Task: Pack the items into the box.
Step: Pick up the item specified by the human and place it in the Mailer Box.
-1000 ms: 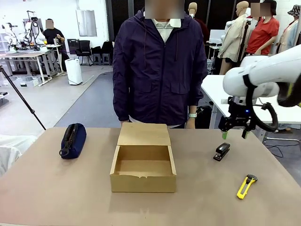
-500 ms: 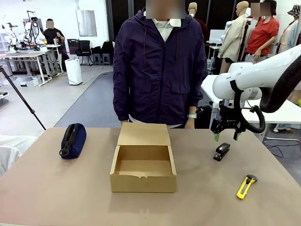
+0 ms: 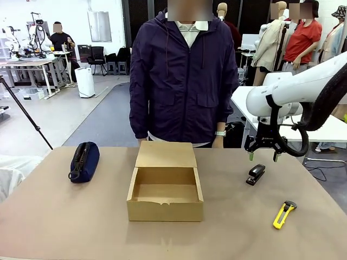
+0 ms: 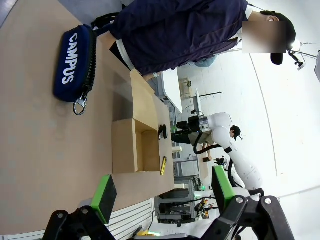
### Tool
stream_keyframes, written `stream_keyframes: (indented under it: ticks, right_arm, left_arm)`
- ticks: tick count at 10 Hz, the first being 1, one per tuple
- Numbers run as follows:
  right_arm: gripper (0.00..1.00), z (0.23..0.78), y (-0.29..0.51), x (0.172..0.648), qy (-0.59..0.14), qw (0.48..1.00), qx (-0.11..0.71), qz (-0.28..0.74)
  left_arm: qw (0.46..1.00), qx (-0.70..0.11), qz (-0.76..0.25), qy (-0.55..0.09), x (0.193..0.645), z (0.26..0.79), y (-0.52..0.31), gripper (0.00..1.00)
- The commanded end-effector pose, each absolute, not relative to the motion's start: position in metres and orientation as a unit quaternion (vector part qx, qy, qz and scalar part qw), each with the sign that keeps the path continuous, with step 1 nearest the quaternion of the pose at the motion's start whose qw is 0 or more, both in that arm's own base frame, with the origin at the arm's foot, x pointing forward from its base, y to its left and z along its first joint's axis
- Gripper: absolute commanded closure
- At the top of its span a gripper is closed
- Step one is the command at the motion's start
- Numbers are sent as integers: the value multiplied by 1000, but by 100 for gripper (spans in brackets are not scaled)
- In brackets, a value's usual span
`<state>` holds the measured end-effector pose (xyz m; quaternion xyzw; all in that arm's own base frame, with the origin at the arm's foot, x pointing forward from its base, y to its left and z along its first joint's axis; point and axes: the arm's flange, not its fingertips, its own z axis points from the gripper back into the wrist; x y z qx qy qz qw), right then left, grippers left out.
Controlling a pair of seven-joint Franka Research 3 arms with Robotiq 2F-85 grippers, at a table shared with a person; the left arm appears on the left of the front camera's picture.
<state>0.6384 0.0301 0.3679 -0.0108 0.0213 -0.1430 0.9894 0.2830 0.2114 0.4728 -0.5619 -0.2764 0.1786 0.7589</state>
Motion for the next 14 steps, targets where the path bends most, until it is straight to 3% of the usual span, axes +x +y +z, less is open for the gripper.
stream_keyframes:
  ticks: [1,3,12,14]
  right_arm:
    - [0,359,38,638,6,957,-36,-287]
    - [0,355,35,641,2,946,8,-325]
    - [0,304,34,635,82,939,19,-334]
    - [100,306,32,633,71,939,15,-336]
  left_arm:
    - [753,-568,174,-284,284,474,212,0]
    - [753,-568,174,-284,284,474,212,0]
    - [753,-568,174,-284,284,474,212,0]
    - [753,-568,174,-284,284,474,212,0]
